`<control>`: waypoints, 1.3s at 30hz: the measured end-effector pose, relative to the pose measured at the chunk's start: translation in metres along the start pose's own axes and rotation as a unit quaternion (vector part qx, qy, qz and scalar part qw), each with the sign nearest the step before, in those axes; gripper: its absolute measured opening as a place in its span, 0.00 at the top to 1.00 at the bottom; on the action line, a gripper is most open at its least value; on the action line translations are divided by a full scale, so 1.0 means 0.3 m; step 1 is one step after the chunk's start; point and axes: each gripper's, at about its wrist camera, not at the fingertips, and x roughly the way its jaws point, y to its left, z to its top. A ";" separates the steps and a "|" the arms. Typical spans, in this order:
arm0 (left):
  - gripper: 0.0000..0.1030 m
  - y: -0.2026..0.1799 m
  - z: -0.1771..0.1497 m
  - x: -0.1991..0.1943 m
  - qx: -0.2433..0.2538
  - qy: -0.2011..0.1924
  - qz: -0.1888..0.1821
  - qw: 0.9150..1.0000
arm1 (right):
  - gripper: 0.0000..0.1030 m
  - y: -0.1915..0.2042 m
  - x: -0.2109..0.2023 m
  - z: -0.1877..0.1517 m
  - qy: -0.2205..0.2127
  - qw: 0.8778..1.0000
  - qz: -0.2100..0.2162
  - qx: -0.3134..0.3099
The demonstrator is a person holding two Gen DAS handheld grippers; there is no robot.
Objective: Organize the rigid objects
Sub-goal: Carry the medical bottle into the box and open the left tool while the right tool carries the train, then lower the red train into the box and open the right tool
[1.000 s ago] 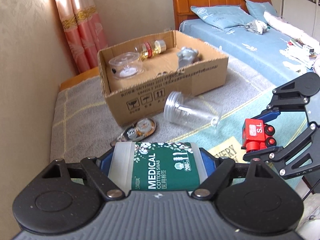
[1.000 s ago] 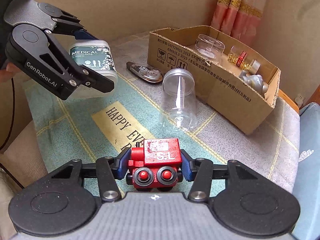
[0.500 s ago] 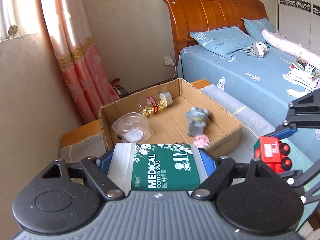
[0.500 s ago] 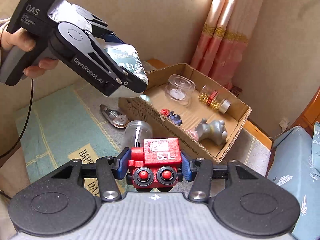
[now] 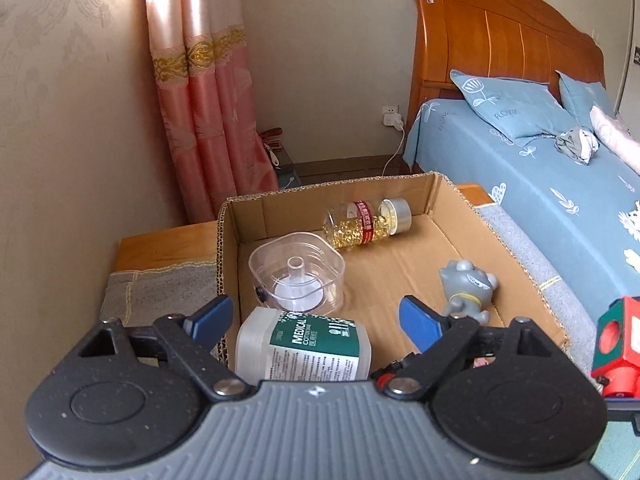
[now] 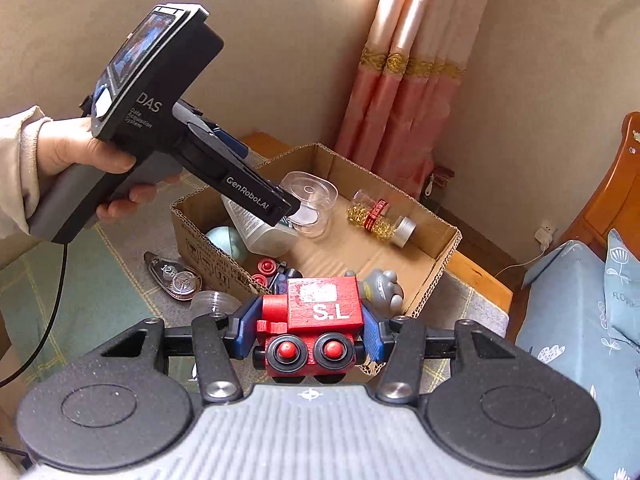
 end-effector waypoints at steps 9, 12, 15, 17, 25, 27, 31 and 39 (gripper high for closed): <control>0.08 -0.011 -0.088 -0.140 0.008 -0.010 0.020 1.000 | 0.45 -0.068 0.115 0.088 0.017 0.999 0.003 0.027; 0.08 -0.009 -0.129 -0.191 0.005 -0.018 0.043 0.999 | 0.45 -0.103 0.172 0.123 0.028 0.999 0.002 0.045; 0.08 -0.001 -0.175 -0.240 0.003 -0.028 0.069 0.997 | 0.45 -0.129 0.233 0.163 0.038 0.998 0.001 0.057; 0.08 0.019 -0.203 -0.265 -0.007 -0.033 0.074 0.997 | 0.45 -0.143 0.272 0.193 0.042 0.997 -0.001 0.061; 0.08 0.070 -0.252 -0.305 -0.039 -0.037 0.070 0.996 | 0.35 -0.197 0.426 0.295 0.052 0.994 -0.036 0.090; 0.08 0.076 -0.263 -0.309 -0.041 -0.039 0.069 0.996 | 0.14 -0.203 0.436 0.298 0.052 0.993 -0.046 0.097; 0.08 0.090 -0.279 -0.310 -0.049 -0.035 0.070 0.996 | 0.02 -0.193 0.405 0.277 0.045 0.993 -0.045 0.104; 0.08 0.074 -0.304 -0.312 -0.049 -0.025 0.062 0.997 | 0.00 -0.154 0.334 0.221 0.055 0.991 -0.047 0.108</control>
